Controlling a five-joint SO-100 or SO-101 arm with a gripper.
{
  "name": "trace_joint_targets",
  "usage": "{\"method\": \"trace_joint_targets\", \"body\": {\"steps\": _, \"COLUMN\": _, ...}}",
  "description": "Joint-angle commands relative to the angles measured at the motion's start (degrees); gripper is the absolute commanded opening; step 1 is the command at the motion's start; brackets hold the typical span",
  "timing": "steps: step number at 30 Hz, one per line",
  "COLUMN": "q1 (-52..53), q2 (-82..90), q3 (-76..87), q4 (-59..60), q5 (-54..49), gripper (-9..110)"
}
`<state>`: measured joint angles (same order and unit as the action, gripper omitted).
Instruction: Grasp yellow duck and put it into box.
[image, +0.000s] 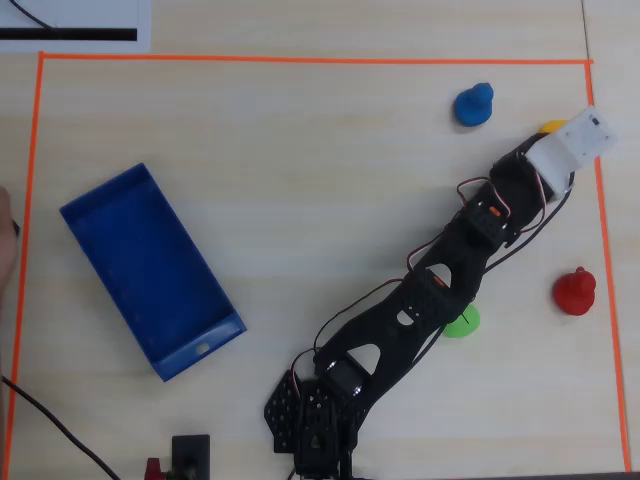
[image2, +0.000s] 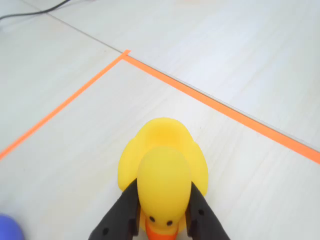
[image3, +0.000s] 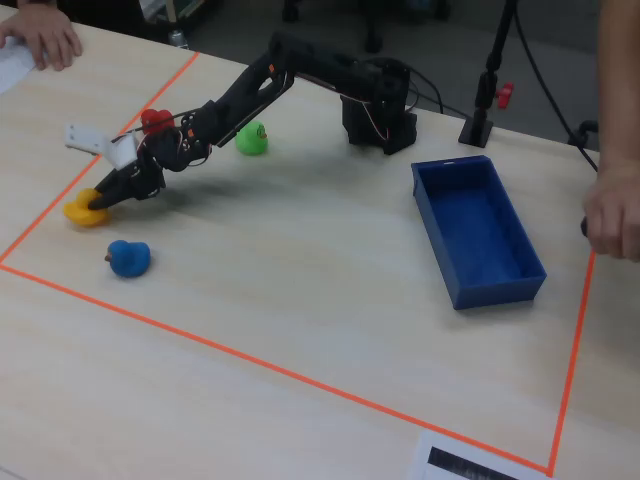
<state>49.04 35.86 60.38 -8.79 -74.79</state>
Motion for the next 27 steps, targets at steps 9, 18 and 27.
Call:
{"method": "trace_joint_targets", "body": {"steps": 9, "q1": -11.87, "q2": 29.44, "q3": -10.99, "q4": 59.68, "q5": 10.28, "gripper": 0}}
{"method": "trace_joint_targets", "body": {"steps": 18, "q1": -26.54, "q2": 55.72, "q3": 19.69, "q4": 74.0, "q5": 7.56, "gripper": 0}}
{"method": "trace_joint_targets", "body": {"steps": 27, "q1": -40.96, "q2": 90.26, "q3": 55.28, "q4": 77.96, "q5": 0.35, "gripper": 0}}
